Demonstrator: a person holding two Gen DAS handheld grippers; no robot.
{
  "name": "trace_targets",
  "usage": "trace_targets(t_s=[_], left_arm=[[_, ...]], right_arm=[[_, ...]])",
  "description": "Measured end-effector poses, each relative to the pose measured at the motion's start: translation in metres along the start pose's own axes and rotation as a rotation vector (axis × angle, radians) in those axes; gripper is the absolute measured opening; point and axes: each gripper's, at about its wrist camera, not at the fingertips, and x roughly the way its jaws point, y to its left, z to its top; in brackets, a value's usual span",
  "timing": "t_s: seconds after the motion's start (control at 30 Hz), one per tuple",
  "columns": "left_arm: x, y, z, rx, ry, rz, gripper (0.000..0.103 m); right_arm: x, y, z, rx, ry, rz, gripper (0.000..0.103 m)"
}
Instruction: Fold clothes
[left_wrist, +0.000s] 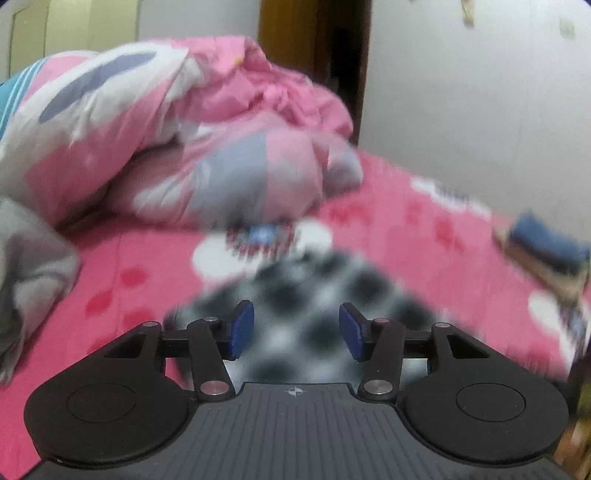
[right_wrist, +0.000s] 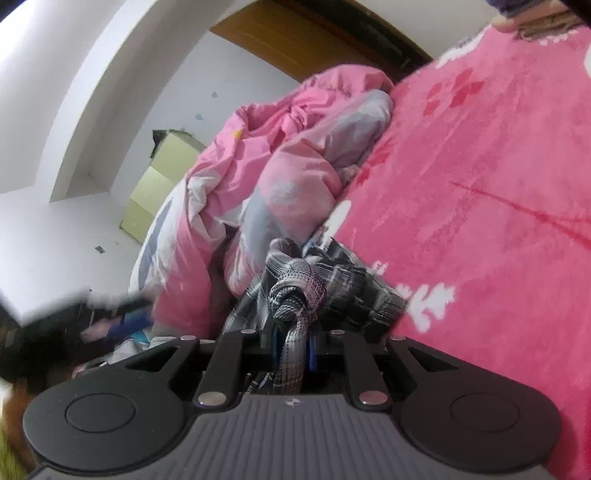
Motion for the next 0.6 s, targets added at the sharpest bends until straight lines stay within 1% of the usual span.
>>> trace_targets(t_s=[0.07, 0.13, 0.17, 0.27, 0.33, 0.4, 0.47, 0.53, 0.6], left_arm=[[-0.002, -0.003, -0.024, 0.014, 0.026, 0.013, 0.051], [-0.001, -0.004, -0.043, 0.006, 0.035, 0.012, 0.051], [-0.001, -0.004, -0.051, -0.009, 0.030, 0.006, 0.051], [-0.003, 0.003, -0.063, -0.079, 0.001, -0.011, 0.051], [-0.002, 0.009, -0.068, -0.119, -0.010, -0.026, 0.051], [0.004, 0.013, -0.072, -0.140, 0.010, -0.025, 0.051], [0.007, 0.013, -0.077, -0.134, 0.017, -0.011, 0.051], [0.008, 0.012, -0.080, -0.126, 0.011, -0.005, 0.051], [0.010, 0.011, -0.084, -0.112, 0.007, -0.003, 0.052]], right_arm=[[-0.008, -0.006, 0.008, 0.023, -0.006, -0.028, 0.042], [-0.024, -0.008, 0.021, 0.006, -0.040, -0.063, 0.048], [-0.032, -0.009, 0.028, -0.006, -0.059, -0.083, 0.054], [-0.049, -0.001, 0.052, -0.093, -0.081, -0.124, 0.054], [-0.041, 0.014, 0.067, -0.179, -0.028, -0.119, 0.054], [-0.020, 0.035, 0.078, -0.293, 0.060, -0.099, 0.054], [0.008, 0.057, 0.082, -0.420, 0.150, -0.082, 0.054], [0.042, 0.074, 0.080, -0.542, 0.207, -0.091, 0.054], [0.073, 0.083, 0.078, -0.609, 0.253, -0.102, 0.054]])
